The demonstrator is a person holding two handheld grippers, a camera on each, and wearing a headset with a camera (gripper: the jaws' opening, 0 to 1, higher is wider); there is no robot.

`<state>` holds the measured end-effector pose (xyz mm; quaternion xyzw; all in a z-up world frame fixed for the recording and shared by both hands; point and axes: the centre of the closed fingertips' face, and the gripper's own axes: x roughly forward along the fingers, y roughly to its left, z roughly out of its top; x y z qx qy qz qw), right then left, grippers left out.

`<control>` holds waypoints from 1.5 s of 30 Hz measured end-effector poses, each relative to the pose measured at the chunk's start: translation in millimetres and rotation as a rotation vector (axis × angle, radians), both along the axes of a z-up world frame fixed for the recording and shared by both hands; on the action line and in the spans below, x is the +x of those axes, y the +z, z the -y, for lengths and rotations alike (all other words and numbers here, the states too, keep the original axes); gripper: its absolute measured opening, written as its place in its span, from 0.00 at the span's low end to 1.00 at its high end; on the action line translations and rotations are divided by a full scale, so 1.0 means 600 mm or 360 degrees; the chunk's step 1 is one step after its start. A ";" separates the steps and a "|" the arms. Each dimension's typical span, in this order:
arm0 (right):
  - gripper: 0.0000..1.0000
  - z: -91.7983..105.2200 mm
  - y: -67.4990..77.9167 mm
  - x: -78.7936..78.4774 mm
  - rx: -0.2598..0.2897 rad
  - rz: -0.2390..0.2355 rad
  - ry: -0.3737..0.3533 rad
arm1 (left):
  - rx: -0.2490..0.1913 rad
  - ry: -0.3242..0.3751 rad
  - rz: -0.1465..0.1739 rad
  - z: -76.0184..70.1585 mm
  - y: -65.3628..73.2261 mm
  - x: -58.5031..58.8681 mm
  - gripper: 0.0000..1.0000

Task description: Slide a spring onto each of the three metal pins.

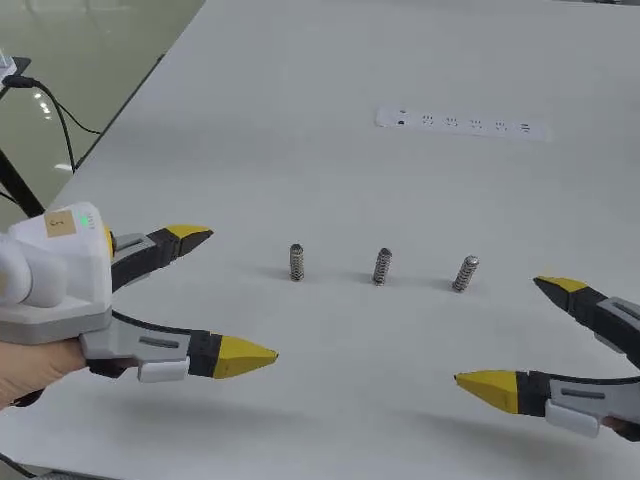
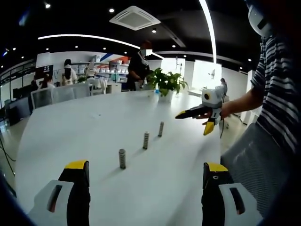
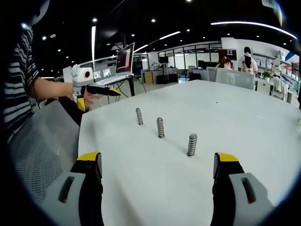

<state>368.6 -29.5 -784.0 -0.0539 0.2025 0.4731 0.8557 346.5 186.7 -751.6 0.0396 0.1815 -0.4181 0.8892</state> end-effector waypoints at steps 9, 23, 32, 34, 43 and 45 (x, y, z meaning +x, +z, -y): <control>0.99 0.015 -0.005 -0.003 -0.0049 -0.0007 0.0008 | 0.0016 0.0035 -0.0016 -0.017 -0.012 -0.007 0.98; 0.99 0.027 -0.008 -0.002 -0.0053 -0.0016 -0.0038 | 0.0016 0.0022 -0.0037 -0.008 -0.018 -0.011 0.98; 0.99 0.022 -0.003 0.000 -0.0037 -0.0007 -0.0050 | 0.0020 0.0028 -0.0041 -0.008 -0.018 -0.009 0.98; 0.99 0.024 -0.003 0.000 -0.0039 -0.0009 -0.0057 | 0.0018 0.0032 -0.0039 -0.009 -0.017 -0.009 0.98; 0.99 0.028 -0.001 -0.001 -0.0039 -0.0007 -0.0064 | 0.0013 0.0046 -0.0032 -0.011 -0.016 -0.006 0.98; 0.99 0.029 0.000 -0.002 -0.0040 -0.0007 -0.0066 | 0.0009 0.0047 -0.0032 -0.011 -0.016 -0.004 0.98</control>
